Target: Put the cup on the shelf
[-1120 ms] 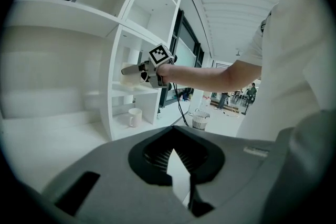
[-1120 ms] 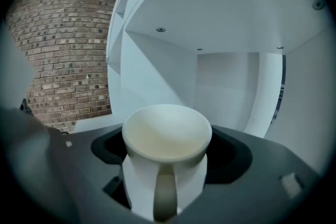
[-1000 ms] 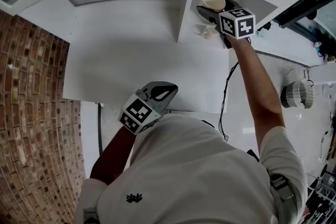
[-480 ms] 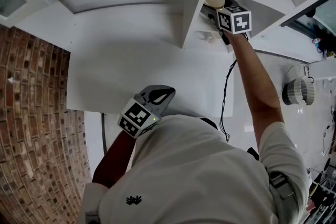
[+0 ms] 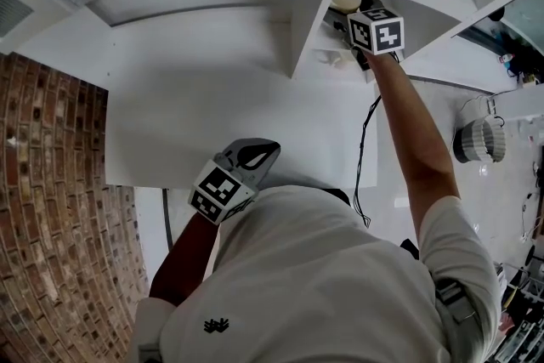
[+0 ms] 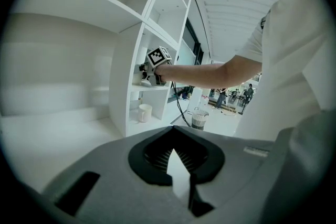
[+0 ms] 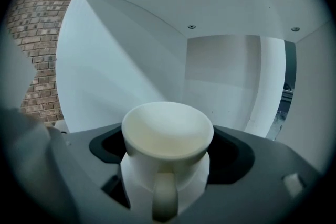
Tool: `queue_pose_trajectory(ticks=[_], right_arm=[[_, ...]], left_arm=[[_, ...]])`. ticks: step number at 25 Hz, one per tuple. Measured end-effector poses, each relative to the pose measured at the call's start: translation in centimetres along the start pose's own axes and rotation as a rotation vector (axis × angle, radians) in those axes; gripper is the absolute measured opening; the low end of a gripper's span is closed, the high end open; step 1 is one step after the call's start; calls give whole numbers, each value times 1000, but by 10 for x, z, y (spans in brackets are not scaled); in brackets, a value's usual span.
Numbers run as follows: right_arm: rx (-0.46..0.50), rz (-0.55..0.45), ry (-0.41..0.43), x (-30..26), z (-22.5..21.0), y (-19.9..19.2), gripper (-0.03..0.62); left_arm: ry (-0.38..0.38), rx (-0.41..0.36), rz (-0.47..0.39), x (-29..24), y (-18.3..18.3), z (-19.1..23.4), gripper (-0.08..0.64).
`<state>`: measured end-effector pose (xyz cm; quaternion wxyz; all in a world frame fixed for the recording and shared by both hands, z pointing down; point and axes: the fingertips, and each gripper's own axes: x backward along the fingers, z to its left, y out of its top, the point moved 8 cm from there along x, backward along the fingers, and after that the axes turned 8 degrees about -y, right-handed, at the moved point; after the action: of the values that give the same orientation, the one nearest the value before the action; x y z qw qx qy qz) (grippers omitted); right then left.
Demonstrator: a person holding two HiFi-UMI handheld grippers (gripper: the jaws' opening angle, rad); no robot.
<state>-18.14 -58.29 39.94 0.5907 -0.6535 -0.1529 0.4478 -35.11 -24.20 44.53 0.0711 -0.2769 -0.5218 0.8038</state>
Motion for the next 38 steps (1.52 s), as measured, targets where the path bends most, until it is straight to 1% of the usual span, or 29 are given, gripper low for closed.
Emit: queue_pose_trajectory(ticks=[3,8,15,22,27,30,32,34,38], right_arm=[[-7,7,-5,2,-1,-3,474],[-6,21,-13,13,-1,-8,482],[-9,31,-22,31,-3,-22,480],[-35,35,-40,59,-4,-42,459],[-55,21,-61,85,-9,-61,421],[-68,20,-75,98,-11,-75,379],[-72,15,-83,109,-12,-84,317],[-86,11,-84,121,-13,-94,282],[-120,10,-78,144,-16,-112,238]], left_arm=[[-4,-3,3,0,-1,0,6],[-17,-4,10,0,-3,-1,6],[-56,-19,25,-13,-1,-4,6],[-93,-30,61,-29,-6,-18,6],[-119,-41,69,-43,-3,-35,6],[-126,-44,91,-51,-7,-44,6],[-130,-47,103,-58,-8,-52,6],[-133,-53,106,-64,-6,-60,6],[-127,-59,103,-78,-2,-81,6]])
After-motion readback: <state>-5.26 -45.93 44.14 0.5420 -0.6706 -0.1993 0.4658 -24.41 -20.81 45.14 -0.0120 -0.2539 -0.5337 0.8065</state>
